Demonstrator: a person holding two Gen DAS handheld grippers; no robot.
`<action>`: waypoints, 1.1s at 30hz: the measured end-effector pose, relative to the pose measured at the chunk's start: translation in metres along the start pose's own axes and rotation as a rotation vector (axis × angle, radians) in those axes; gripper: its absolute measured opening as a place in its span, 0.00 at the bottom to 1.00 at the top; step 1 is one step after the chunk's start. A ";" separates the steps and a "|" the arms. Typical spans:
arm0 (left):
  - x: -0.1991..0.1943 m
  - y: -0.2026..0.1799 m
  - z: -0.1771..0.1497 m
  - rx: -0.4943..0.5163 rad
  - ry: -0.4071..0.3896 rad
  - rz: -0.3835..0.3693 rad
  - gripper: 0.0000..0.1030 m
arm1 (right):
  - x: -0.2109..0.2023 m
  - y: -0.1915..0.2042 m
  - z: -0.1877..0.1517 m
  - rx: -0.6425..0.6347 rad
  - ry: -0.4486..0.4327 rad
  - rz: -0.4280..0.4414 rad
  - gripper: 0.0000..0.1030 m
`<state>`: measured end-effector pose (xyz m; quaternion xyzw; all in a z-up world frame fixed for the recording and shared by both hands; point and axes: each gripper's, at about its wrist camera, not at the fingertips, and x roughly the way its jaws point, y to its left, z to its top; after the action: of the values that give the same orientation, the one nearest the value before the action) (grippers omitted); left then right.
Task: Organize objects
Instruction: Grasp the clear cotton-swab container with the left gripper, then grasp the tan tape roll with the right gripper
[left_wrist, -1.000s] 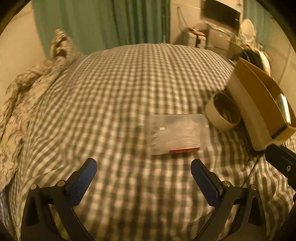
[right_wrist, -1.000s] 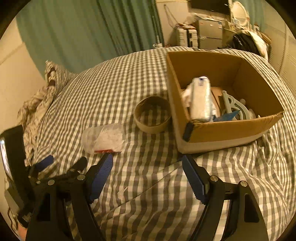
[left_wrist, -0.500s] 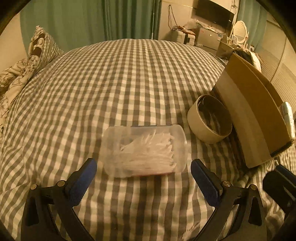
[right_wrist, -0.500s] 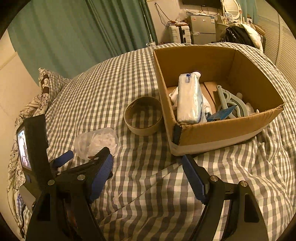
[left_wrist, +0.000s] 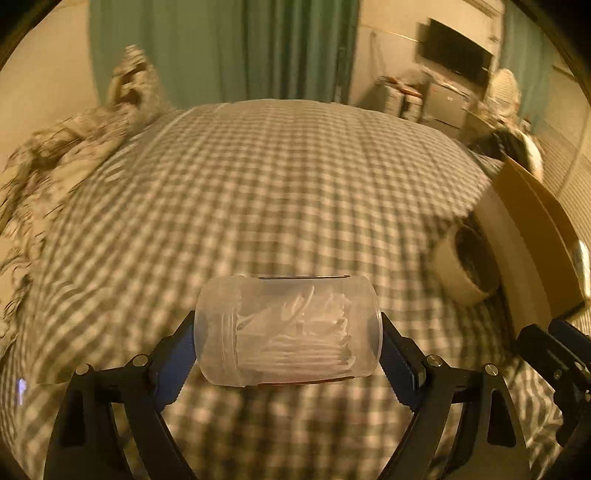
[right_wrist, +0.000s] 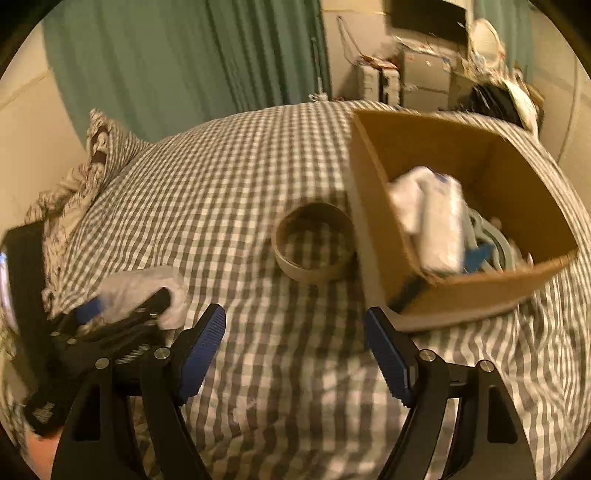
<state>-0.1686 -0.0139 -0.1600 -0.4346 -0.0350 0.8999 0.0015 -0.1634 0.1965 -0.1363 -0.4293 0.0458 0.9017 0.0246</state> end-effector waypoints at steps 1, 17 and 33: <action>0.001 0.005 0.001 -0.014 0.000 0.010 0.88 | 0.004 0.006 0.003 -0.024 -0.002 -0.011 0.75; 0.011 0.016 -0.002 -0.020 0.007 0.055 0.88 | 0.111 0.035 0.035 -0.228 0.130 -0.116 0.15; -0.091 0.005 -0.012 0.028 -0.074 0.033 0.88 | -0.053 0.050 0.003 -0.207 -0.139 0.114 0.05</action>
<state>-0.1021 -0.0215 -0.0970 -0.4013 -0.0155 0.9158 -0.0085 -0.1368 0.1468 -0.0901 -0.3626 -0.0251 0.9291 -0.0680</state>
